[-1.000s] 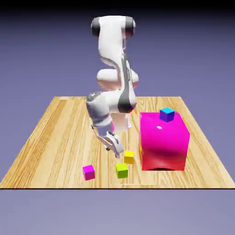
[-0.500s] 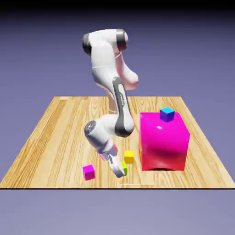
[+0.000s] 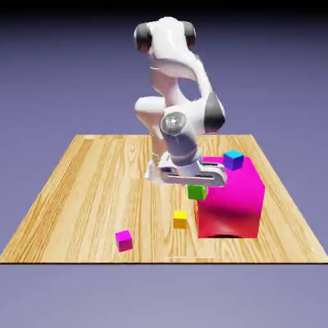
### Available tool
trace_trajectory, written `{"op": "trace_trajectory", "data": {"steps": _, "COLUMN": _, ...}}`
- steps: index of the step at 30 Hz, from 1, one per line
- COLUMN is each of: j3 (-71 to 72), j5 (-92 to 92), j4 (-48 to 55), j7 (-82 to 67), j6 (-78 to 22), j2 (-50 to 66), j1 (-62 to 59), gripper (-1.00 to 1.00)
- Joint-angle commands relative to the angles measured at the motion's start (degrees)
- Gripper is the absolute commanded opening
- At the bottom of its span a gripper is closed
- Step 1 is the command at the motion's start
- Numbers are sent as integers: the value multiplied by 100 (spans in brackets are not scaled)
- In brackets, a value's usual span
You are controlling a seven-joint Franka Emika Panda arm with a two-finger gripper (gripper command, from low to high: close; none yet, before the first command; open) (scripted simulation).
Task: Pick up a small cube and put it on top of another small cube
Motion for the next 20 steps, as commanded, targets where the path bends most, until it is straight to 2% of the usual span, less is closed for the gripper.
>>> {"op": "trace_trajectory", "data": {"steps": 1, "j3": 97, "j5": -161, "j4": 40, "j7": -201, "j6": -220, "j2": -107, "j1": 120, "gripper": -100}}
{"op": "trace_trajectory", "data": {"steps": 10, "j3": 862, "j5": -1439, "j4": 410, "j7": -1969, "j6": -2139, "j2": -1040, "j1": 1909, "gripper": -100}}
{"op": "trace_trajectory", "data": {"steps": 17, "j3": 852, "j5": -1393, "j4": -675, "j7": -1996, "j6": -1160, "j2": -1160, "j1": 1921, "gripper": -100}}
{"op": "trace_trajectory", "data": {"steps": 18, "j3": 852, "j5": -1393, "j4": -675, "j7": -1996, "j6": -1160, "j2": -1160, "j1": 1921, "gripper": 100}}
{"op": "trace_trajectory", "data": {"steps": 20, "j3": 854, "j5": -1402, "j4": -468, "j7": -1991, "j6": -1347, "j2": -1137, "j1": 1918, "gripper": 100}}
